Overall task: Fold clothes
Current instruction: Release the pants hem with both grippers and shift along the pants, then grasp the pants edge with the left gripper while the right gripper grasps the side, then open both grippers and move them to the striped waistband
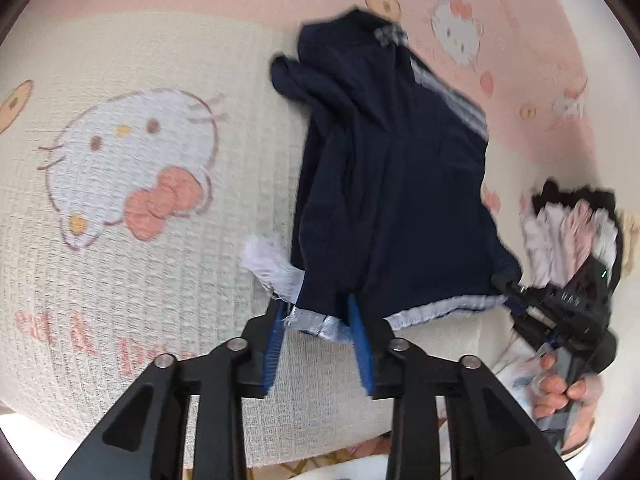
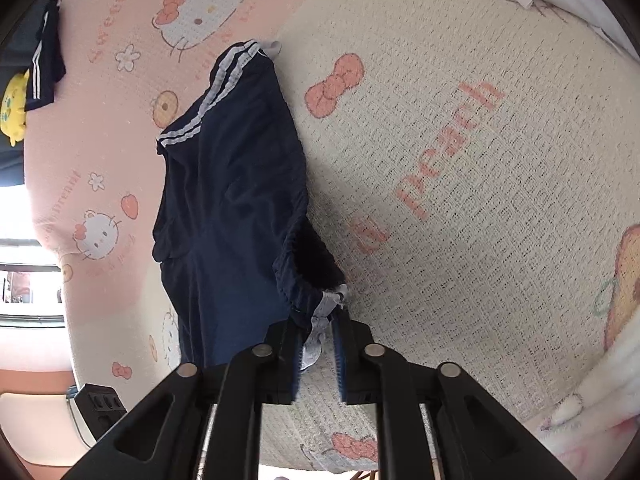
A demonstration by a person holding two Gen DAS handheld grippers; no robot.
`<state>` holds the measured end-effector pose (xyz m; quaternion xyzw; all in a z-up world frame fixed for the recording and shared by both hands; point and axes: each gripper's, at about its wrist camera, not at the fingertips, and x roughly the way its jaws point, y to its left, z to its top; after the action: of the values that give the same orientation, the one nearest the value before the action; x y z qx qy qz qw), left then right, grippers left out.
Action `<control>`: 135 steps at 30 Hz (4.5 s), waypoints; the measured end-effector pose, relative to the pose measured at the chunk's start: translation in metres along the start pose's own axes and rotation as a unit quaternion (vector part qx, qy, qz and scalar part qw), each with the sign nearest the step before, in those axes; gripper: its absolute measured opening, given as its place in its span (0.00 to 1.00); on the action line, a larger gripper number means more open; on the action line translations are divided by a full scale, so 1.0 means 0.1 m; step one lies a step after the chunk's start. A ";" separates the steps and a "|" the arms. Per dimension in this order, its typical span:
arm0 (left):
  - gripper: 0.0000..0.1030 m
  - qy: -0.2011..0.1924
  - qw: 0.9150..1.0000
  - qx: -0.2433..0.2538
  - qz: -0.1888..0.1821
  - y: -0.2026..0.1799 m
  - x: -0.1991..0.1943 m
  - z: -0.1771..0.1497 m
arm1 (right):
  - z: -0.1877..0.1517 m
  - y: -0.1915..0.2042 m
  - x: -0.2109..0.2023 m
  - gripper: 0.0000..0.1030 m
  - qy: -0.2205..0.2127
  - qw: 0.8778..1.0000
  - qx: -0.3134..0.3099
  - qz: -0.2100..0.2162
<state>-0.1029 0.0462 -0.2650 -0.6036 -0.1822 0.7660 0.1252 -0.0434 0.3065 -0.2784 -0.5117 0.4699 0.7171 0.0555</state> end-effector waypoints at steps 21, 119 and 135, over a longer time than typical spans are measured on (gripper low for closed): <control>0.75 -0.028 0.999 -0.023 -0.013 0.10 0.04 0.28 | 0.11 -0.02 -0.14 0.60 -0.045 0.999 0.001 -0.007; 0.86 -0.066 0.997 0.043 0.022 -0.22 0.24 0.90 | 0.95 0.81 0.38 0.59 -0.040 0.968 -0.239 -0.069; 0.14 -0.058 0.972 0.158 0.164 -0.34 0.47 0.71 | 0.96 0.87 0.57 0.07 -0.084 0.936 -0.296 -0.173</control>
<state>-0.1839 0.0874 -0.2775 -0.5521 0.0351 0.8291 0.0809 -0.1841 0.3054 -0.2663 -0.5158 0.1342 0.8437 0.0641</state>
